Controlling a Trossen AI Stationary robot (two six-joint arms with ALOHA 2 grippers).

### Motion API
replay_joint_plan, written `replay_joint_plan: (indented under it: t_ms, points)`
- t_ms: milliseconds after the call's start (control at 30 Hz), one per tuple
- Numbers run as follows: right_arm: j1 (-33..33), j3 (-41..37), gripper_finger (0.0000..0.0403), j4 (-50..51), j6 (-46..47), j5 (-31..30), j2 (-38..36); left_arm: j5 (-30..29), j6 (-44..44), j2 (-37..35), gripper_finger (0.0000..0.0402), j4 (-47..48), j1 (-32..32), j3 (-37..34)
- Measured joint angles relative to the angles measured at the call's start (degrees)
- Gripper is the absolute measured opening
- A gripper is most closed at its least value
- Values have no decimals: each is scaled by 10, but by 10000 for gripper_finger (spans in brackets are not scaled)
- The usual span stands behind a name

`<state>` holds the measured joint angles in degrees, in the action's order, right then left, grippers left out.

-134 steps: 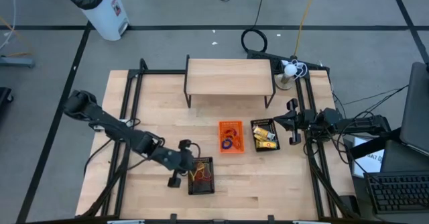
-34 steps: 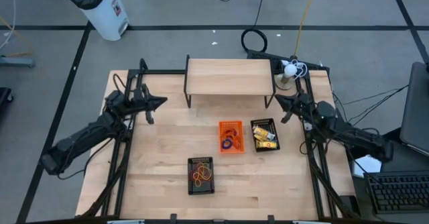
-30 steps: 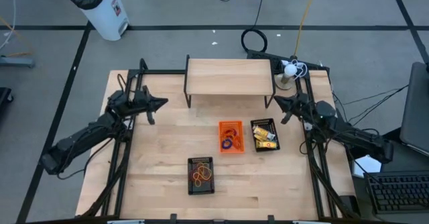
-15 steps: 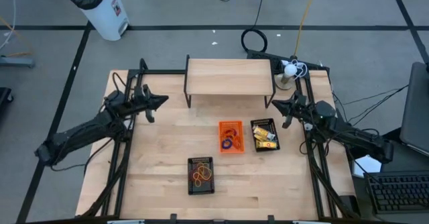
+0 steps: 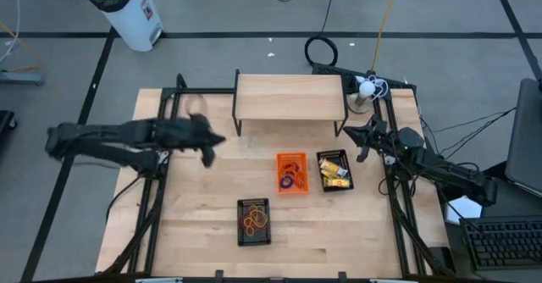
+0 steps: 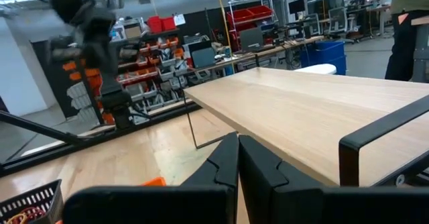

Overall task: Pick & Place Office Desk Supplies
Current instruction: Put the bottom black bin on the shelf

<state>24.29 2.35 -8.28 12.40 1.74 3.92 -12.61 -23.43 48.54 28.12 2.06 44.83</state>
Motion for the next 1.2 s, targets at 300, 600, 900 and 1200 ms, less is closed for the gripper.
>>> replay_joint_plan:
  t_ms: [300,600,900,1200]
  points:
    - [0,0,0,4,0,0,0,23,-58,259,0,28,-158,115]
    - [0,0,0,12,0,1,0,80,-101,444,52,38,-236,256]
    - [0,0,0,43,2,0,0,187,-126,559,143,97,-283,377]
    - [0,0,0,25,-33,-3,0,203,-174,627,147,98,-320,394]
